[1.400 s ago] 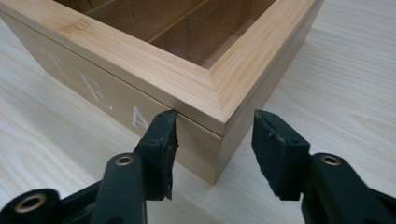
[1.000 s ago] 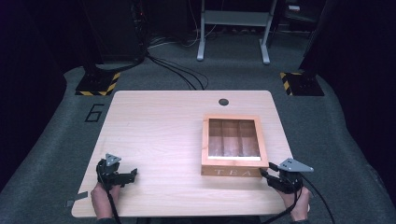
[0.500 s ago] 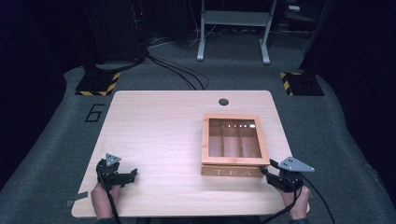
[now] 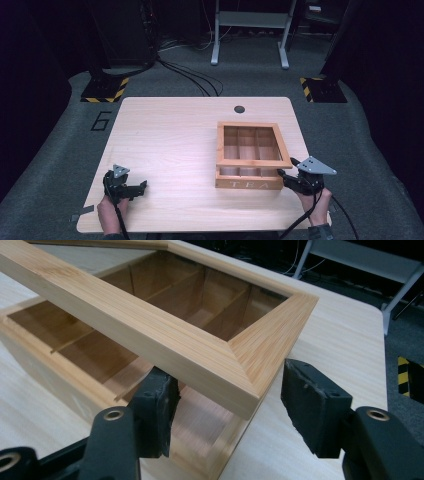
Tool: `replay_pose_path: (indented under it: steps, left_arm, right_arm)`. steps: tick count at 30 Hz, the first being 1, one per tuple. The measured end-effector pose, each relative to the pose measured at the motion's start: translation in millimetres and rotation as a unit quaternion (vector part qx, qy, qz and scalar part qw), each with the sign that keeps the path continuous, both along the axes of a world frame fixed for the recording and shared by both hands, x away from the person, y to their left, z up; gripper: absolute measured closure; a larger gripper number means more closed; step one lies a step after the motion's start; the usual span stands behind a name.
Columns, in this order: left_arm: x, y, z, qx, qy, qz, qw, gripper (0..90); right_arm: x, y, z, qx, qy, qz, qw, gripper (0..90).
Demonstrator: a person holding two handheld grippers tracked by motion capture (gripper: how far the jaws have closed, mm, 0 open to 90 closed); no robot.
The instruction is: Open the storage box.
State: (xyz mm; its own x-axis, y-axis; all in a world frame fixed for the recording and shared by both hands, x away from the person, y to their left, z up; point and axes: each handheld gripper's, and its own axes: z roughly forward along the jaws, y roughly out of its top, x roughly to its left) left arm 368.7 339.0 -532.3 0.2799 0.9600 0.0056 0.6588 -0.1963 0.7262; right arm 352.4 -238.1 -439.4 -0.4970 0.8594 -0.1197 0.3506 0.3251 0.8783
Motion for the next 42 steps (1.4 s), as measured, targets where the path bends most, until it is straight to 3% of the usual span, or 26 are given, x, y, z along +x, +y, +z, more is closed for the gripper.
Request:
replay_pose_path:
  steps: [22, 39, 42]
  left_arm:
    - [0.0, 0.0, 0.0, 0.000, 0.000, 0.000, 1.0000, 0.8]
    - [-0.2, -0.1, 0.0, -0.001, 0.000, 0.000, 1.0000, 0.8]
    - [-0.2, -0.1, 0.0, 0.000, 0.000, 0.000, 1.0000, 0.8]
  right_arm:
    - [23.0, 3.6, 21.9, 0.011, -0.046, -0.016, 0.9988, 41.5]
    - [37.5, 1.7, 33.3, 0.013, -0.068, -0.028, 0.9972, 52.8]
    - [40.8, -0.8, 35.6, 0.023, -0.068, -0.026, 0.9971, 54.1]
